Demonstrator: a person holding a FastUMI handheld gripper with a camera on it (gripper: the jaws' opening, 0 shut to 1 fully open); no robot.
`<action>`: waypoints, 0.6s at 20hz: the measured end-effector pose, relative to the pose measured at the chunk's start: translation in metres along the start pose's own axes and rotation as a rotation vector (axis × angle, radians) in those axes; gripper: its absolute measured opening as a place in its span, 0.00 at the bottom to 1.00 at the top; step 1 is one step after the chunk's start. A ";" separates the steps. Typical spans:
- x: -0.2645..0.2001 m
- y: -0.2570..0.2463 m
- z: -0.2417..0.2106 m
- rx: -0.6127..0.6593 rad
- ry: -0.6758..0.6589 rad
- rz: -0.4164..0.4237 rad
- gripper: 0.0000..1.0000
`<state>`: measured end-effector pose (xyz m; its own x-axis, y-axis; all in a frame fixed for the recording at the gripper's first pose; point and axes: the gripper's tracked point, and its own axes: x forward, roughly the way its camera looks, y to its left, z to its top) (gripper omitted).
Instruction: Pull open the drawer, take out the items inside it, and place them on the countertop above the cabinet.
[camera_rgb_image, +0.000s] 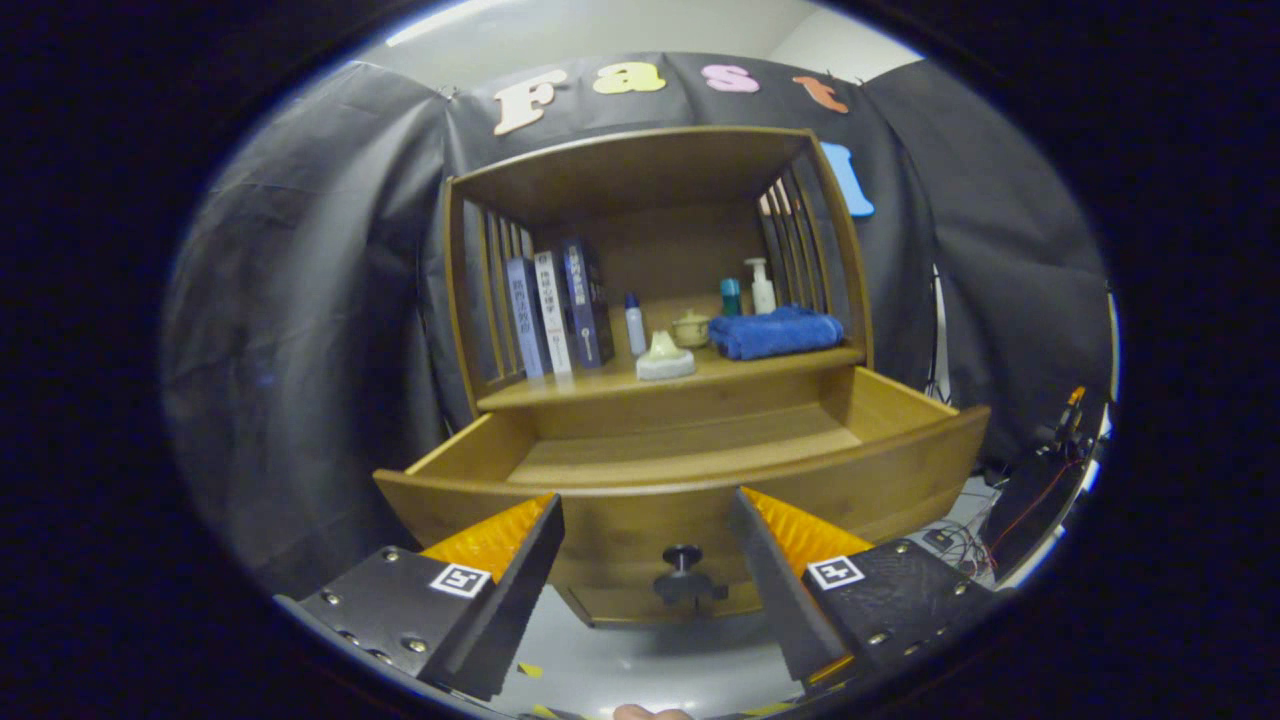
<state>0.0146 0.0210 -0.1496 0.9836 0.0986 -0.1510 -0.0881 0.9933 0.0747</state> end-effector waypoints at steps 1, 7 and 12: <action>0.002 -0.002 -0.007 -0.008 0.013 -0.005 0.99; 0.021 -0.005 -0.027 -0.027 0.021 -0.018 0.99; 0.035 -0.009 -0.023 -0.034 -0.019 -0.054 0.98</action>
<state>0.0462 0.0165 -0.1784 0.9899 0.0444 -0.1349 -0.0402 0.9986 0.0338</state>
